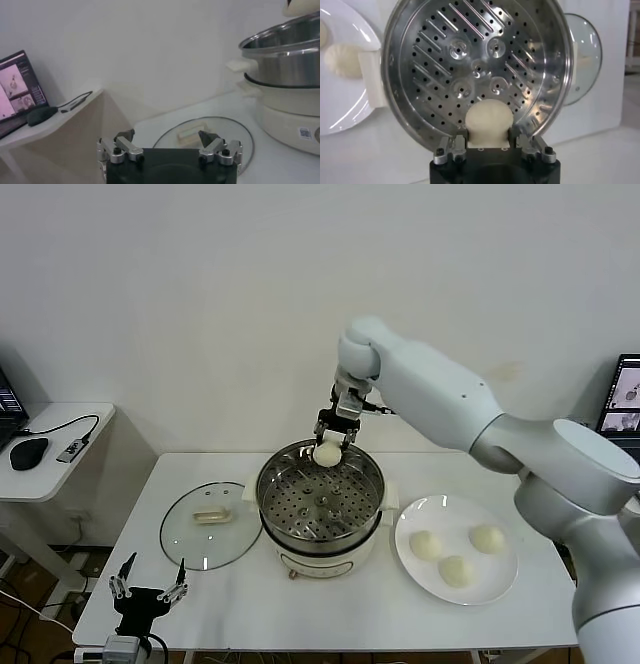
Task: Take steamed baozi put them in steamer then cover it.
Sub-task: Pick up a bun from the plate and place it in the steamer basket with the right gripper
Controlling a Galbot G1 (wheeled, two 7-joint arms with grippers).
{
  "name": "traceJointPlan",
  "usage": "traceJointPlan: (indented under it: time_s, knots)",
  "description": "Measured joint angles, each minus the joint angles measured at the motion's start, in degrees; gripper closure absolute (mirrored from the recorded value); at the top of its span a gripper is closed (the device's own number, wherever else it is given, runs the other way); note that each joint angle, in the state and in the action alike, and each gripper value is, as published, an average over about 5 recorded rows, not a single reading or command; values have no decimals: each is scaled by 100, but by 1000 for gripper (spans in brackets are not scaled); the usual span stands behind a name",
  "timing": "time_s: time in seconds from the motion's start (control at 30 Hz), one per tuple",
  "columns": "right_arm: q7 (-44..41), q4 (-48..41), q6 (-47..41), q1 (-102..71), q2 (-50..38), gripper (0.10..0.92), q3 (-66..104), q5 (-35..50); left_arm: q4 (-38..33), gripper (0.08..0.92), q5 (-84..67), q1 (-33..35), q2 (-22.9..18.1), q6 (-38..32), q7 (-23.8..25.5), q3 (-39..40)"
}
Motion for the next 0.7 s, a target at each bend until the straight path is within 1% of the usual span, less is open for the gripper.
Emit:
traceJointPlan:
  time_s: [0.7]
  knots:
    - [772, -433, 128, -555, 377, 521, 284, -1258, 133, 177, 0, -4, -20, -15, -23, 57]
